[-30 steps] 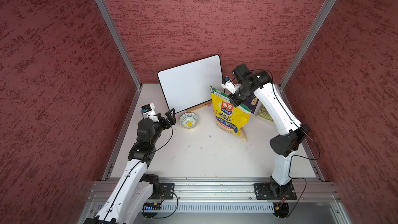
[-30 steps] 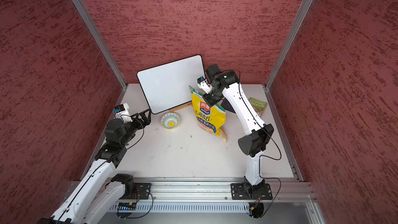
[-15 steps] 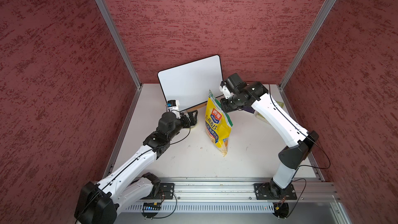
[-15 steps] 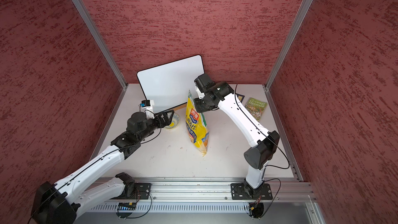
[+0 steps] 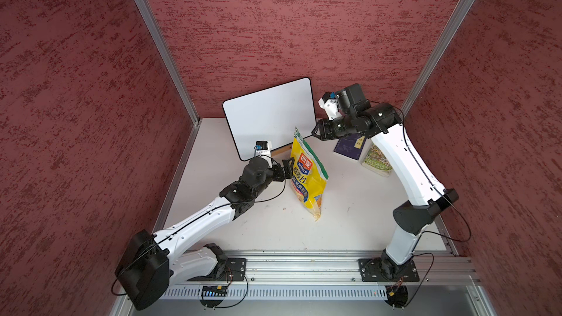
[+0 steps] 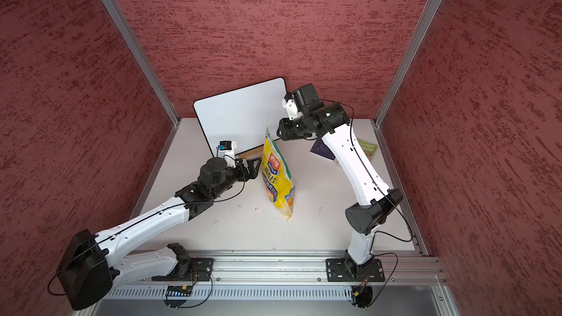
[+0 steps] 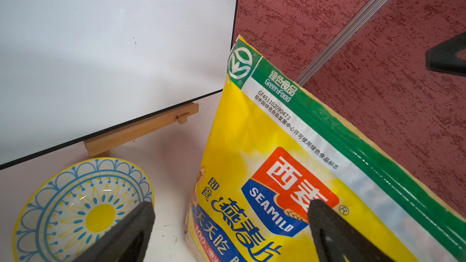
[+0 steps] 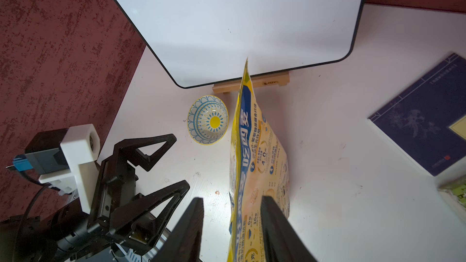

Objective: Pour the oats into the breakfast bowl
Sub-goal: Open the oats bag at the center of the board.

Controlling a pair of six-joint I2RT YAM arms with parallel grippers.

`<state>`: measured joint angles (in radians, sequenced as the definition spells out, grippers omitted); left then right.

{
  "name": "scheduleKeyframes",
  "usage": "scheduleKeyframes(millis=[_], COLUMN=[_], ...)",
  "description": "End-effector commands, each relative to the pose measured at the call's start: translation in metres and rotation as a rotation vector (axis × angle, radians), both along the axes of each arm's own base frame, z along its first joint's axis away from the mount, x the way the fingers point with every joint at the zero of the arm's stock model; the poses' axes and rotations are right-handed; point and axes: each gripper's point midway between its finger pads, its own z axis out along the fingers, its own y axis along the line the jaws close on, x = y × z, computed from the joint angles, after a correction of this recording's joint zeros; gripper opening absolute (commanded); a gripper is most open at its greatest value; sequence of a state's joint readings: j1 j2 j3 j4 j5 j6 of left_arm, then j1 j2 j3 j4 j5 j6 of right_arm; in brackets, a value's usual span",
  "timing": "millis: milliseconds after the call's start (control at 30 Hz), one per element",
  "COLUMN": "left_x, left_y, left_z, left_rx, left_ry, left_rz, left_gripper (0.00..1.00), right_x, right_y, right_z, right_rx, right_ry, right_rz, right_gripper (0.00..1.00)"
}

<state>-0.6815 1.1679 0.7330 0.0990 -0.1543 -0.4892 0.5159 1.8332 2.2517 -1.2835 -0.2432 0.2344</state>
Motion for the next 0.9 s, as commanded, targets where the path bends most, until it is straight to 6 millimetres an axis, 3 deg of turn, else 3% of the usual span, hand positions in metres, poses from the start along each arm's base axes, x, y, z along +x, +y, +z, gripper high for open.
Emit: scheduleKeyframes(millis=[0, 433, 867], left_x=[0.006, 0.01, 0.01], left_y=[-0.005, -0.008, -0.007], left_z=[0.013, 0.005, 0.002], left_rx=[-0.007, 0.007, 0.016], left_ry=[-0.048, -0.04, -0.037], left_rz=[0.01, 0.009, 0.013], left_gripper=[1.0, 1.0, 1.0], right_x=[-0.001, 0.002, -0.005], right_y=[0.007, 0.004, 0.011], right_z=[-0.021, -0.042, -0.05], right_rx=[-0.028, -0.098, -0.109], right_ry=[0.071, 0.114, 0.143], right_rz=[0.037, 0.03, 0.065], right_gripper=[0.42, 0.28, 0.29])
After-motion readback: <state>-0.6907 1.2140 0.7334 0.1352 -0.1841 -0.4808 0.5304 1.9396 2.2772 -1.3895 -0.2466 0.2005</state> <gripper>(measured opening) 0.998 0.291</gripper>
